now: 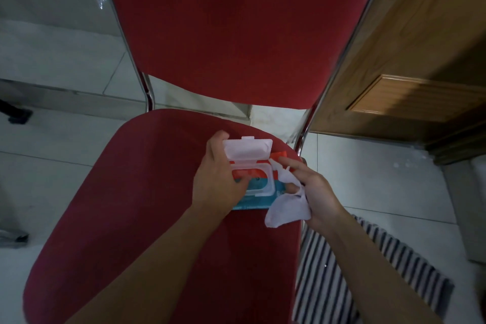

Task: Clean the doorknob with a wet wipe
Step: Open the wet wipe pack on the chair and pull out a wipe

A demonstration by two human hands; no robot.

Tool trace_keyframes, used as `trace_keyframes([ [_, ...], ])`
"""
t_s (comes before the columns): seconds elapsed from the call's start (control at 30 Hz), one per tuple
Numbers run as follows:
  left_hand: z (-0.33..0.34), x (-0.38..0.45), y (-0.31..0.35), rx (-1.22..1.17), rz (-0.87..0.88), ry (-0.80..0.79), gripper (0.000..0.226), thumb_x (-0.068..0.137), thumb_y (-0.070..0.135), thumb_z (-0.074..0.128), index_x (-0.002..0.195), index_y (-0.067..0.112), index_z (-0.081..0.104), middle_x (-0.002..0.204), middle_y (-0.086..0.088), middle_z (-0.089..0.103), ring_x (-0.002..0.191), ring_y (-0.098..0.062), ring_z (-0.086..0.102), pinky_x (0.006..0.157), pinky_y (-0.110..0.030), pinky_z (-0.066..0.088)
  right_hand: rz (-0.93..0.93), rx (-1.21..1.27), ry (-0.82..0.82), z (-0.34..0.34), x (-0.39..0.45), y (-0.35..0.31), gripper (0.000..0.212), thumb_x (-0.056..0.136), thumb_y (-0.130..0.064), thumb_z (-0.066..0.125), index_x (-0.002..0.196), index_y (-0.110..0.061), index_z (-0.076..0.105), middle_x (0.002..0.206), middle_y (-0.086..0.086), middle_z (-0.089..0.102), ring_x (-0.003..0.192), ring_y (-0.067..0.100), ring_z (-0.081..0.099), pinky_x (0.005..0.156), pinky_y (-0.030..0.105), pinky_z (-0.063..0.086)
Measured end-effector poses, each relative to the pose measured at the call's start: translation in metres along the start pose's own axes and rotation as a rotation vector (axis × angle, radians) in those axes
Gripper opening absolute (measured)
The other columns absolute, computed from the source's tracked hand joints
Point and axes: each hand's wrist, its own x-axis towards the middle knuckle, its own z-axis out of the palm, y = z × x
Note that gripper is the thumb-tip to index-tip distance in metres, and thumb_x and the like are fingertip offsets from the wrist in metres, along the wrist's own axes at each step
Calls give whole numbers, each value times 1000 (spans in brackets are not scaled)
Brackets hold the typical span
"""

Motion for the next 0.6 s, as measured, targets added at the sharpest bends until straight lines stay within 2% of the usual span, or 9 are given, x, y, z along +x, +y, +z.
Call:
trace_keyframes([
  [0.07,-2,0,2,91,69,-54,84,61,20,80,127,20,28,120,-8,46,102,-25,53,76,-37,47,4,15,-1,-3,0,2,29,92,-6,40,108,-13,64,57,-5,69,52,6,63,54,24,51],
  [0.17,-8,-4,1,260,201,-120,64,70,28,75,123,19,41,116,-11,47,100,-29,53,81,-42,50,21,85,-8,-4,-4,7,31,93,-7,39,112,-12,63,79,4,71,74,17,67,73,33,53],
  [0.27,-16,-16,-8,296,322,-214,46,80,33,65,120,15,50,119,-13,48,101,-30,50,86,-46,48,47,145,0,-4,-9,13,33,93,-4,35,110,-11,62,86,9,69,79,20,65,74,34,52],
  [0.33,-21,-23,-17,303,386,-258,48,80,36,64,122,14,51,122,-13,50,102,-29,51,87,-42,47,64,202,-4,-4,-12,15,31,92,-6,35,108,-10,62,96,13,67,85,26,63,78,40,50],
  [0.37,-24,-26,-20,320,411,-268,51,80,39,63,123,14,51,124,-12,51,102,-28,53,86,-39,45,73,239,-13,-4,-15,15,30,93,-9,36,107,-10,62,94,13,67,83,26,64,75,40,52],
  [0.47,-28,-31,-20,381,440,-256,55,79,50,50,122,16,54,122,-9,56,99,-25,57,80,-36,43,99,326,-28,-6,-19,16,27,94,-14,37,98,-12,64,62,5,70,56,16,66,51,28,57],
  [0.5,-28,-32,-20,370,429,-242,55,78,51,46,120,15,56,120,-8,58,97,-26,58,78,-37,44,100,328,-24,-6,-20,17,28,94,-13,38,95,-13,65,60,4,70,53,14,66,49,26,56],
  [0.6,-27,-33,-15,274,347,-160,50,81,49,40,111,18,64,114,-3,64,92,-26,60,75,-38,44,71,205,1,-6,-22,21,35,90,-2,37,90,-15,70,76,6,72,60,13,67,52,22,54],
])
